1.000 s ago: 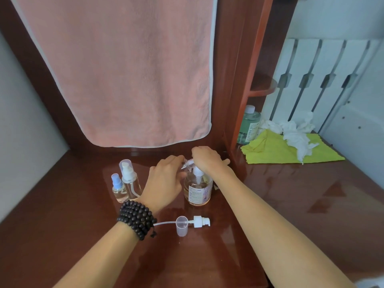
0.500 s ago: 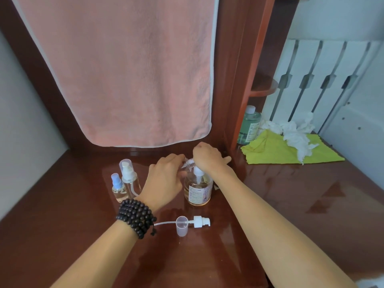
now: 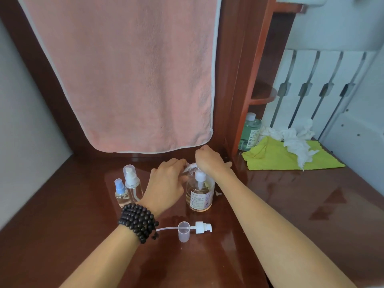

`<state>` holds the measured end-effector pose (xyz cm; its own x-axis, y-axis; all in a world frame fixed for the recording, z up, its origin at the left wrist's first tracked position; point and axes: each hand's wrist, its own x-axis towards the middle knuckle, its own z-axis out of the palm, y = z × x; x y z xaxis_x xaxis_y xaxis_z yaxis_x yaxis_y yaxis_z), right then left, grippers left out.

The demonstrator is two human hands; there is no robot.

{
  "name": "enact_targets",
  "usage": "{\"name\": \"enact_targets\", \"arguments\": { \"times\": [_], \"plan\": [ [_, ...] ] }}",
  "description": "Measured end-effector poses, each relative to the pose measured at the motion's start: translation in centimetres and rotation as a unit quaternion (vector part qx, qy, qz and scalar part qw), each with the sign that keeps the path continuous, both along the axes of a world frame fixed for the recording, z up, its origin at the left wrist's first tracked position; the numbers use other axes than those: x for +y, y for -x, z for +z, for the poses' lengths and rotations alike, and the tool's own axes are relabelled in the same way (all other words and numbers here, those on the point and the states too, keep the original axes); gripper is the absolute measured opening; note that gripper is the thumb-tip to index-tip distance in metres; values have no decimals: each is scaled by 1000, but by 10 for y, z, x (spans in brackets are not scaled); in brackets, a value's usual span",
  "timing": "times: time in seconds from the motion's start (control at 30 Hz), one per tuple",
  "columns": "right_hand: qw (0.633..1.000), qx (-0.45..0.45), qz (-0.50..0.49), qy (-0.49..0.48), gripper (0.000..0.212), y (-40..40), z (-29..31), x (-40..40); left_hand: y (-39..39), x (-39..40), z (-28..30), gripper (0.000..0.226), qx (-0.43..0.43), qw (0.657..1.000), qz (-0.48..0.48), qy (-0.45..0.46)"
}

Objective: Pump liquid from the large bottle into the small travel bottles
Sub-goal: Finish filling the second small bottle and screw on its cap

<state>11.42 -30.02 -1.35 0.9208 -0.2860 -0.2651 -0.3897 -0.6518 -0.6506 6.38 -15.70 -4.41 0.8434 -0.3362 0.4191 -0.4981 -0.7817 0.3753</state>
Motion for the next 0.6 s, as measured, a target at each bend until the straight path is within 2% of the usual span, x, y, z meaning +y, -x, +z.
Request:
{"name": "enact_targets", "arguments": {
  "times": [0.1, 0.2, 0.33, 0.43, 0.6],
  "plan": [
    [999, 17, -18, 36, 44, 8, 1, -3, 1, -3, -6, 30, 12, 1000, 5, 5],
    [998, -2, -3, 56, 45, 8, 5, -3, 1, 0, -3, 27, 16, 1000, -6, 17],
    [998, -34, 6, 44, 49, 2, 12, -6, -2, 2, 8, 28, 4, 1000, -13, 17],
    [1000, -6, -1, 9, 47, 2, 8, -4, -3, 2, 3, 25, 4, 1000, -17, 23],
    [999, 6, -14, 30, 46, 5, -2, -3, -4, -2, -8, 27, 24, 999, -15, 20]
  ]
}}
